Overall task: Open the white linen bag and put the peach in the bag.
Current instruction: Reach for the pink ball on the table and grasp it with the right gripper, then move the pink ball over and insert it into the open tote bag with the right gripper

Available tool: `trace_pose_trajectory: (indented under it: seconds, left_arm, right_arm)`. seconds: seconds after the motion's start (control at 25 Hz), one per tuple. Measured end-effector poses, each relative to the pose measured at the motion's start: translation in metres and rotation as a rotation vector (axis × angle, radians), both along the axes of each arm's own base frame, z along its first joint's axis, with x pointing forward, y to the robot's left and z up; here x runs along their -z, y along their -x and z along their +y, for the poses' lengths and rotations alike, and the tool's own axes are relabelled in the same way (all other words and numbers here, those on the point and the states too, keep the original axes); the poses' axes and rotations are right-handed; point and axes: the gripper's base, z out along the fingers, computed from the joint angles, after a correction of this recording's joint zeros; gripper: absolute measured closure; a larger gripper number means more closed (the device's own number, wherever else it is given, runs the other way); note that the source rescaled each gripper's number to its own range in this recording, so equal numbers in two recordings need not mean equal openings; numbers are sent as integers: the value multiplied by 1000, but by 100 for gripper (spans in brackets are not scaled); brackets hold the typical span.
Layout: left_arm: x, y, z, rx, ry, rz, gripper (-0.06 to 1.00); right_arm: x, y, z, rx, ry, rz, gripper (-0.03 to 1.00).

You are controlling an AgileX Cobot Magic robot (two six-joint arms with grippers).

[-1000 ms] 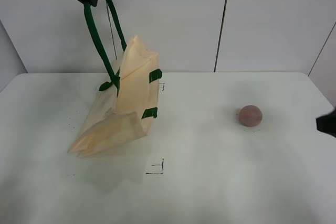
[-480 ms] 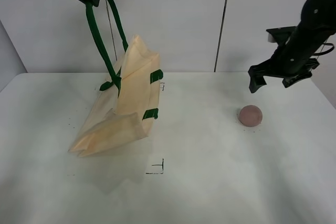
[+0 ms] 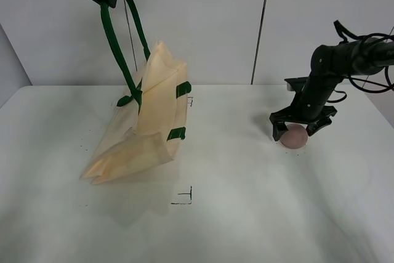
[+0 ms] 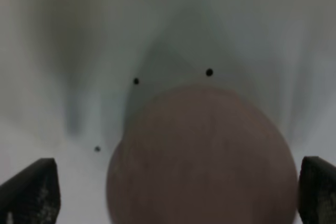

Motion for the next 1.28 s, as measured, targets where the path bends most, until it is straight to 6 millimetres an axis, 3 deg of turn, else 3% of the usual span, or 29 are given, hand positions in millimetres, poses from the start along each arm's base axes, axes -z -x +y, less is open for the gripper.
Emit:
trace_pose_trajectory:
  seconds: [0.08,0.16,0.24,0.4,0.48,0.64,0.76,0.92,1.0,1.12,1.28]
  left_arm:
    - [0,0,0,0,0,0,94]
    - [0,0,0,0,0,0,94]
    - [0,0,0,0,0,0,94]
    - [0,0,0,0,0,0,94]
    - [0,0,0,0,0,0,94]
    - [0,0,0,0,1,-1,94]
    - [-2,1,0,0,2,-5,94]
    - [-12,9,3,0,8,-28,94]
    - [-16,12,4,0,11,-40,94]
    - [-18,14,4,0,13,-44,94]
    - [-18,14,4,0,13,-44,94]
  right_arm:
    - [9,-1,0,0,3,4,-3]
    - [10,-3,0,-3,6,-15,8]
    - [10,-4,0,-3,6,-26,28]
    - [7,-4,-1,-6,11,-29,81]
    - [4,-3,0,-3,5,-24,96]
    - [-17,-2,1,-27,-6,-52,97]
    - [-64,-6,6,-47,-30,-137,97]
    - [-141,-13,27,-71,-153,-257,97]
    - [-170,-14,48,-111,-237,-304,97]
    - [-194,-7,95,-195,-350,-355,97]
    - [-198,11,163,-308,-440,-392,97]
